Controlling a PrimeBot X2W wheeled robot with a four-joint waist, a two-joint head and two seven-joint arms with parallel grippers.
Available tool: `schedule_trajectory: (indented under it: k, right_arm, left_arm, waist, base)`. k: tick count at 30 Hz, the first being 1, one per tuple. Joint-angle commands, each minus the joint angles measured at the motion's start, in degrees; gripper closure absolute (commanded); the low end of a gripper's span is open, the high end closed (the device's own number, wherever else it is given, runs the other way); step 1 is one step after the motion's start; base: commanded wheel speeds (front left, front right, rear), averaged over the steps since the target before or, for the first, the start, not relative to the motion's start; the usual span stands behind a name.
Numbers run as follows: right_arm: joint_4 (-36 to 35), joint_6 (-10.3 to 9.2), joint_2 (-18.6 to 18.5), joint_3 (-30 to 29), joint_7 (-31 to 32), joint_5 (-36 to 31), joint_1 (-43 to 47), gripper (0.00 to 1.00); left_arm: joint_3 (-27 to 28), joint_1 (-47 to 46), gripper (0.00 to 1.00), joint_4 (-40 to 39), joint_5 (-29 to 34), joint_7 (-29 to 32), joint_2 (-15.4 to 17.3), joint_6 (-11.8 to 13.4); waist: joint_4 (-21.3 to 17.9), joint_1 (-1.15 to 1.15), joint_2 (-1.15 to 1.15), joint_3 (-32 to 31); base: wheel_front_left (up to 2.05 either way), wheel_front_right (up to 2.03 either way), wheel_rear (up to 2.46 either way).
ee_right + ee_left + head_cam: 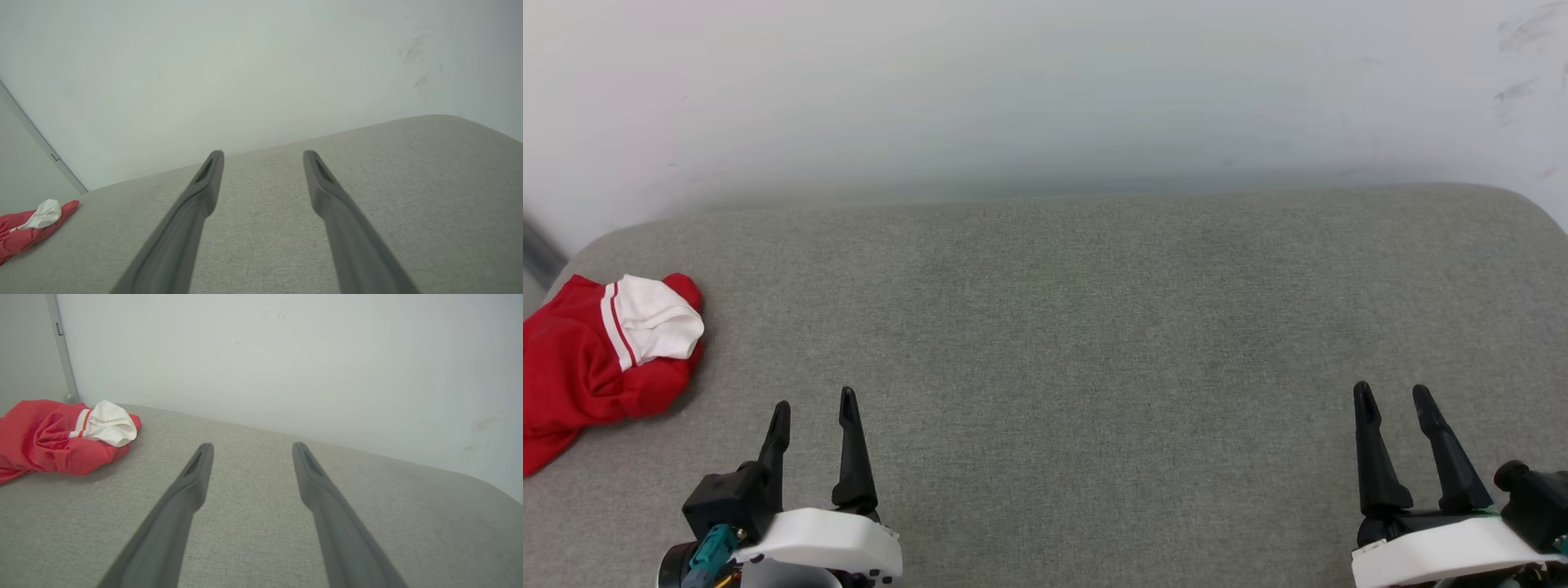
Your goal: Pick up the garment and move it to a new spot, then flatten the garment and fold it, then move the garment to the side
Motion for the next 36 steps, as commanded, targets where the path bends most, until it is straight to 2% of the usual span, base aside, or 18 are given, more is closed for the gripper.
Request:
schedule_trajectory:
  k: [1,12,36]
  right_arm:
    - [-0.77,0.00,-0.11,0.21,-0.58,-1.39,0.60,0.00]
    - [-1.32,0.00,-0.10,0.55,-2.01,-5.65,1.49,0.00]
    - [-2.12,-0.01,-0.09,1.39,-4.63,-13.08,2.93,0.00]
  left_arm:
    - [-0.25,0.23,0.00,-0.63,1.53,-0.60,0.29,0.26]
    - [0.34,1.59,0.00,-0.43,6.08,-2.00,-0.68,-1.56]
    - [2.63,3.36,0.00,0.79,15.87,-4.62,-2.93,-3.69]
  waist:
    - [0.05,0.00,0.00,-0.04]
    - [0.05,0.00,0.00,-0.19]
    - [-0.28,0.00,0.00,-0.39]
  base:
    - [0.00,0.00,0.00]
    - [0.00,0.00,0.00]
    - [0.00,0.00,0.00]
